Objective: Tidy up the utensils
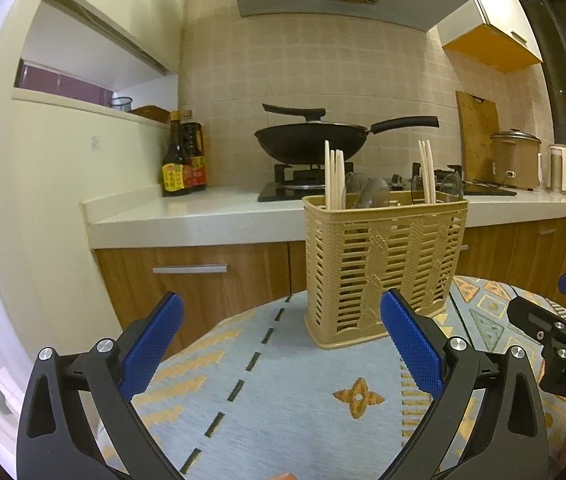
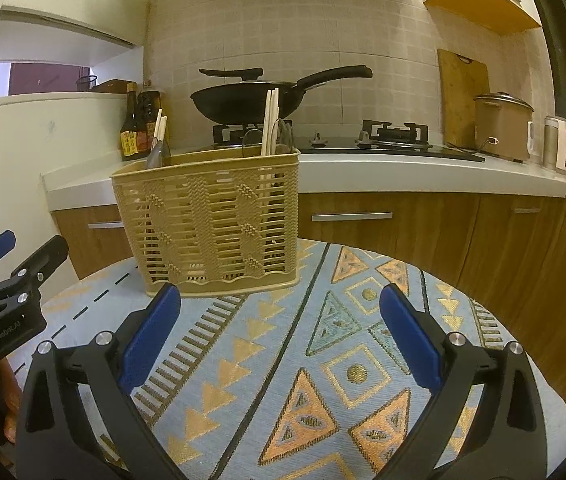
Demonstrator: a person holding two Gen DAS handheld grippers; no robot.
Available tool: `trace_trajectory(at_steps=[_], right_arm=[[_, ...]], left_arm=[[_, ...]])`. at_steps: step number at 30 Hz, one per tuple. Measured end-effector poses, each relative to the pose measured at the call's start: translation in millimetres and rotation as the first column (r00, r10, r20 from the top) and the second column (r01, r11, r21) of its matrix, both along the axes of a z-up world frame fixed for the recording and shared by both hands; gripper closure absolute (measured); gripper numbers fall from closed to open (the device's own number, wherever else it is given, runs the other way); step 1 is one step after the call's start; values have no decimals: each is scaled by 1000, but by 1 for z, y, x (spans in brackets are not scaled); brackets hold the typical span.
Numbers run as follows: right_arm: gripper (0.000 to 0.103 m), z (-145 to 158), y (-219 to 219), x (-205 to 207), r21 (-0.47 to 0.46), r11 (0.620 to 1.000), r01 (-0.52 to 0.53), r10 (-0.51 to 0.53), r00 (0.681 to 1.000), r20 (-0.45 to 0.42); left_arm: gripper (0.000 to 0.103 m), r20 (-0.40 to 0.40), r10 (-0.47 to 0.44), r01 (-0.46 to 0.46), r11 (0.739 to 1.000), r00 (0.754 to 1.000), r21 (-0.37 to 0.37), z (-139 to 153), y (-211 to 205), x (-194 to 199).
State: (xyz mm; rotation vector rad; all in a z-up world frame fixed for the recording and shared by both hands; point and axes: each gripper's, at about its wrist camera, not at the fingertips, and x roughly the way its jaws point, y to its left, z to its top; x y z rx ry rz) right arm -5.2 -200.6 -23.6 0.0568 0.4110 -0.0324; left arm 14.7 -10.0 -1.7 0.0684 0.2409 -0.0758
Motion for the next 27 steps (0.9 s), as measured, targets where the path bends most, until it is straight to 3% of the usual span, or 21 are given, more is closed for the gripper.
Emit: trace_trajectory(at_steps=[27], right_arm=[[8,-1,-6,4,27,1000,-1,2,1000,-16]], left_arm=[[8,-4,-1,1,1000,1000,-3,0,0,0]])
